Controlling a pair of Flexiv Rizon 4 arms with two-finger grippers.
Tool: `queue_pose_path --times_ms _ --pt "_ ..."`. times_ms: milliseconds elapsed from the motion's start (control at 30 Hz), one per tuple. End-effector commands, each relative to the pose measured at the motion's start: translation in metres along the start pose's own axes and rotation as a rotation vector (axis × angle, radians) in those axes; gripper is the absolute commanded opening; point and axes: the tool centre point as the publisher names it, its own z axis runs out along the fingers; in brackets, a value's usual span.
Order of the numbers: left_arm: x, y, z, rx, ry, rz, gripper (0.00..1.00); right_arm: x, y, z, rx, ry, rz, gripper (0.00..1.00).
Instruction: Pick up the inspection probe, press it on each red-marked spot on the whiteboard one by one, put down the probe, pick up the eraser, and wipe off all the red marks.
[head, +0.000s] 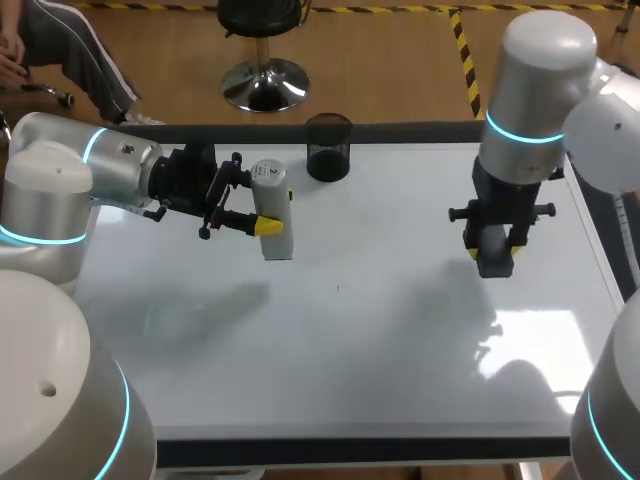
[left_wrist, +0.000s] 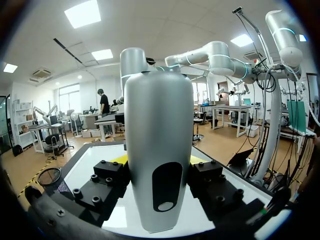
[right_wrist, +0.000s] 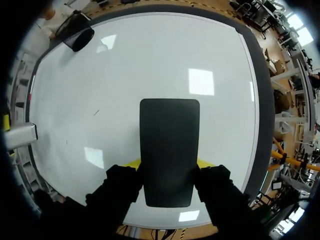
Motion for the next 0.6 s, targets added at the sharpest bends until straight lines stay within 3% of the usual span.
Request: queue_pose_path --times_ms 33,600 --pt "0.001 -0.001 0.000 0.000 -0.002 0.001 0.00 -0.011 -0.007 0.005 -0.009 0.022 -0.014 0.00" --pt "0.001 -0.001 0.000 0.000 -0.002 0.001 0.00 -0.037 -0.013 0.032 0.021 0.037 -0.068 0.00"
